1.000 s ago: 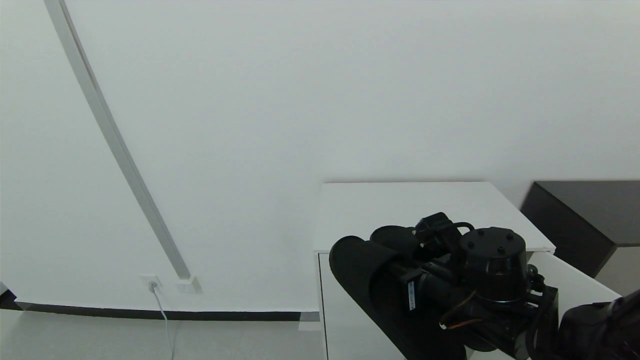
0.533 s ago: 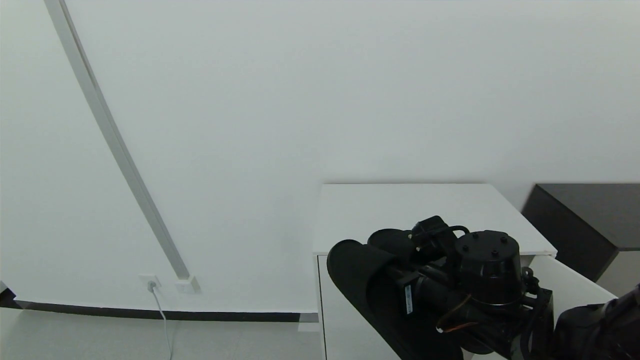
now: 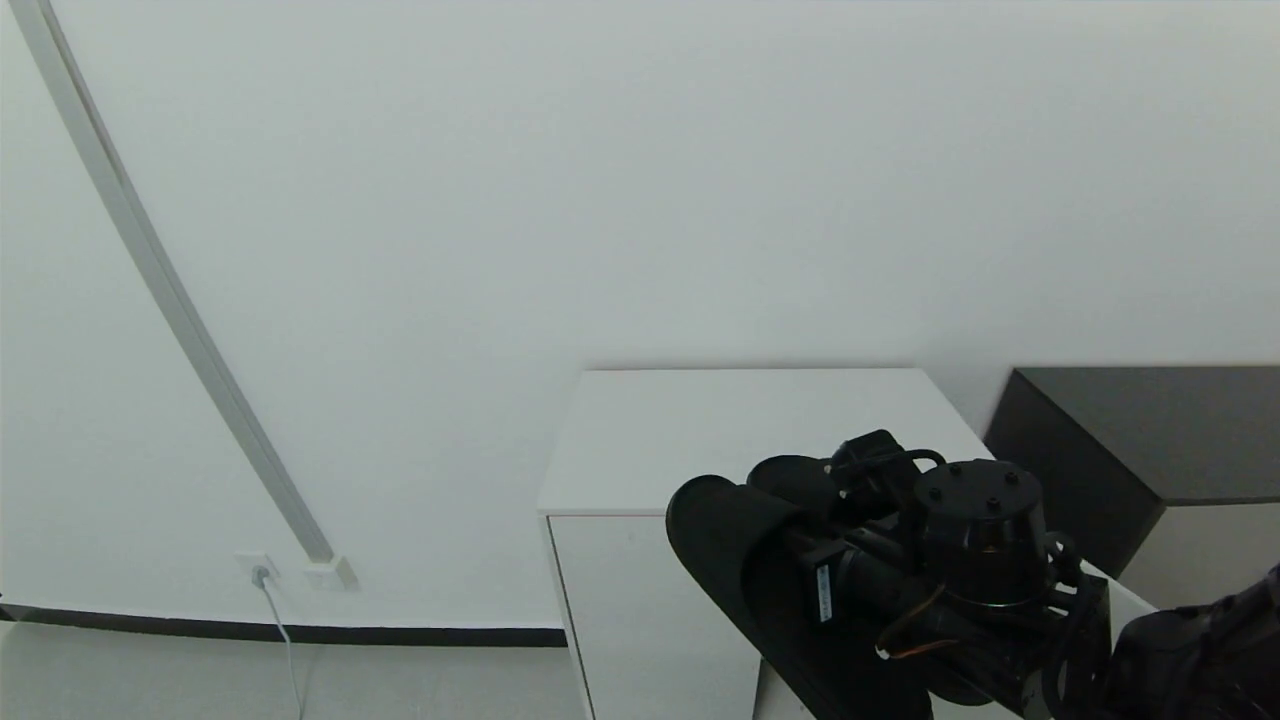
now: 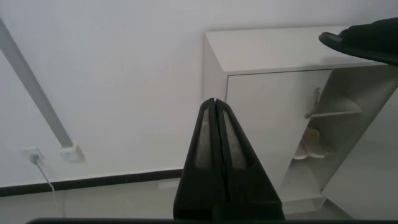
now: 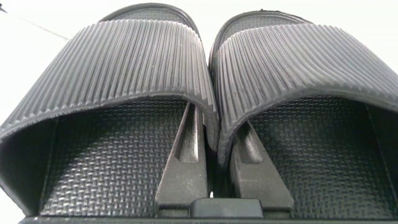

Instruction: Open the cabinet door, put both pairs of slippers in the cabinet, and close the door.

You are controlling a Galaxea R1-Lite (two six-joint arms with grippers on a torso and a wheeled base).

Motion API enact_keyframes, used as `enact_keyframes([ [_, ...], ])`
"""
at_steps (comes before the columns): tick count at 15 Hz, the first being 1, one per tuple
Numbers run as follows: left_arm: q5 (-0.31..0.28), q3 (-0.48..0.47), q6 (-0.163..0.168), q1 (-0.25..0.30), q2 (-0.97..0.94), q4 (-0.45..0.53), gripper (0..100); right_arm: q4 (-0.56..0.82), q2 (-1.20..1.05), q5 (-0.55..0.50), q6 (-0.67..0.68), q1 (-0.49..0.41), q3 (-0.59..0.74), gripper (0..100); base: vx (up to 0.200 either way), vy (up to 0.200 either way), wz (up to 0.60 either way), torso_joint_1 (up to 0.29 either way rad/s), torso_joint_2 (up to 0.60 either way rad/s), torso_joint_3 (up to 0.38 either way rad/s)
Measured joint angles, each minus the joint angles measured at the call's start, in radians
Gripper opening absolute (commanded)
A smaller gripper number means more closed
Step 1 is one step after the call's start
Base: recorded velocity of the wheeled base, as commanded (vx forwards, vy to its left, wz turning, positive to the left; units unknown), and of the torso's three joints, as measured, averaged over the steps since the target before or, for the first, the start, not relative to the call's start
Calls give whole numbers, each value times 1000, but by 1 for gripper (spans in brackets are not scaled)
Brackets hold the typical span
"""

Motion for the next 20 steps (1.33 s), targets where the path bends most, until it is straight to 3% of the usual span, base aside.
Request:
enact_keyframes([
  [9,0,0,0,0,0,0,0,-18,6,-4,0,-1,0,0,0,-200,0,2,2,1],
  [20,0,0,0,-1,0,0,0,-25,18,-5,0,0,1,0,0,0,0,0,0,0],
])
